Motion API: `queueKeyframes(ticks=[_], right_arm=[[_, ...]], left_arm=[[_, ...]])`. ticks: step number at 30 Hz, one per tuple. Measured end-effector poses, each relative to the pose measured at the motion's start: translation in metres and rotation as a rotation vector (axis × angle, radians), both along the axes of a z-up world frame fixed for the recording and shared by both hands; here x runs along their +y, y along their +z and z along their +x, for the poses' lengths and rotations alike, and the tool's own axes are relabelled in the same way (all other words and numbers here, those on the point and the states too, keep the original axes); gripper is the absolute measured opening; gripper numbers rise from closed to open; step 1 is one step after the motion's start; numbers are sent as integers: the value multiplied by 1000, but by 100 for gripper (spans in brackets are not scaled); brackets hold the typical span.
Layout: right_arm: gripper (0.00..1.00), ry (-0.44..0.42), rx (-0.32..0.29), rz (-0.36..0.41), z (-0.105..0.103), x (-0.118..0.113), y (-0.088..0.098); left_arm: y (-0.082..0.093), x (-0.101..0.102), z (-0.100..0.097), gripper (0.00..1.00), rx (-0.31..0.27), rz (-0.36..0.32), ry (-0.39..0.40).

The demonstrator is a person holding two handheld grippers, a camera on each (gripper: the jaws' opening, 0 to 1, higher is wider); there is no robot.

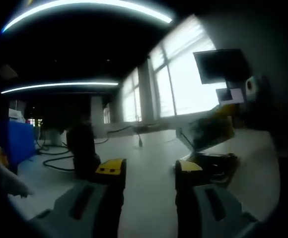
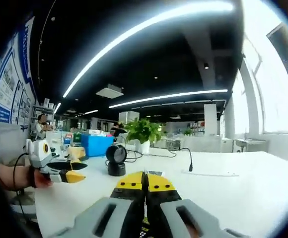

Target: Clip sheet goods on table flip sheet goods clip sheet goods scan sheet goods put sheet goods back to table

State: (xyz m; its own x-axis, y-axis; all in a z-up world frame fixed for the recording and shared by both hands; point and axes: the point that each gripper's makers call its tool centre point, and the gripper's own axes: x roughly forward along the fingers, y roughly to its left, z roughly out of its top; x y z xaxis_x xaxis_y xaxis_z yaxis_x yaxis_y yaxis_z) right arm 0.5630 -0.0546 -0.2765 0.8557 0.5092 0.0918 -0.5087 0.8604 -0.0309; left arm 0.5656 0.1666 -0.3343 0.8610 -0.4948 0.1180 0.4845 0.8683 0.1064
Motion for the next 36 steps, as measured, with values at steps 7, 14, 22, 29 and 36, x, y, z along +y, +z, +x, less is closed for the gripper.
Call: queueKeyframes(ticks=[7,14,22,29,36], right_arm=[[0,-39,11,75,8,-12,8],[0,-84,16,145,14,-26,16],[0,-151,12,300,12,-47,26],[0,-210,7,372,7,-69,23],[0,-287,20,464,4,-96,6]], left_arm=[[0,0,0,32,-1,-1,0],[1,0,0,32,-2,-1,1],[0,0,0,32,-1,2,2],[0,0,0,32,-1,3,1],[-1,0,1,32,1,5,2]])
